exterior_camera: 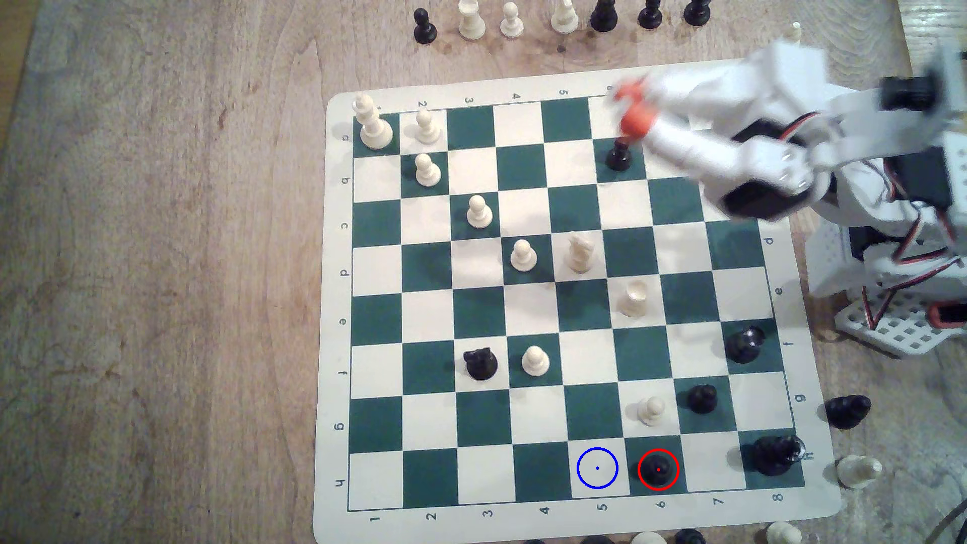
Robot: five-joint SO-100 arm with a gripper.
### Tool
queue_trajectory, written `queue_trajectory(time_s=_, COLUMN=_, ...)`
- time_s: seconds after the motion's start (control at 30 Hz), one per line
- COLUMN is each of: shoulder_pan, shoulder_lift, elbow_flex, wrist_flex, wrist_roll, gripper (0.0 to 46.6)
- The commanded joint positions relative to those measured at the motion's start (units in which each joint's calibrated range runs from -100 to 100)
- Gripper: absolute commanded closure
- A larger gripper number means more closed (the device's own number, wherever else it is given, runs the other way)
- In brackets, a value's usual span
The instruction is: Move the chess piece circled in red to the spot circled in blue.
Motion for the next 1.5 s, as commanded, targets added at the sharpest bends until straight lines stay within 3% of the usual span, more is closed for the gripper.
queue_trajectory(time_s=0.0, shoulder_pan=-4.04, shoulder_lift=1.67, elbow_flex=-14.37, wrist_flex=15.9, wrist_roll=0.2, gripper=46.4)
queue_trajectory(time_s=0.1, shoulder_pan=-7.33, shoulder_lift=7.78, elbow_flex=-23.71, wrist_flex=30.56, wrist_roll=0.15, gripper=46.4)
queue_trajectory(time_s=0.23, shoulder_pan=-18.75, shoulder_lift=13.56, elbow_flex=-33.14, wrist_flex=46.94, wrist_roll=-0.73, gripper=46.4)
queue_trajectory(time_s=0.37, shoulder_pan=-23.05, shoulder_lift=23.23, elbow_flex=-39.4, wrist_flex=56.52, wrist_roll=-1.27, gripper=46.4)
queue_trajectory(time_s=0.5, shoulder_pan=-25.32, shoulder_lift=30.79, elbow_flex=-40.76, wrist_flex=60.2, wrist_roll=-1.32, gripper=45.6)
queue_trajectory(time_s=0.67, shoulder_pan=-27.9, shoulder_lift=42.42, elbow_flex=-40.94, wrist_flex=61.6, wrist_roll=-1.32, gripper=36.9)
queue_trajectory(time_s=0.83, shoulder_pan=-31.58, shoulder_lift=48.02, elbow_flex=-39.12, wrist_flex=59.06, wrist_roll=-2.93, gripper=34.3)
queue_trajectory(time_s=0.97, shoulder_pan=-33.61, shoulder_lift=53.96, elbow_flex=-40.94, wrist_flex=55.04, wrist_roll=-3.86, gripper=37.2)
queue_trajectory(time_s=1.23, shoulder_pan=-34.0, shoulder_lift=63.64, elbow_flex=-42.39, wrist_flex=49.8, wrist_roll=-4.0, gripper=37.5)
queue_trajectory(time_s=1.47, shoulder_pan=-35.02, shoulder_lift=67.63, elbow_flex=-43.47, wrist_flex=47.18, wrist_roll=-5.13, gripper=35.0)
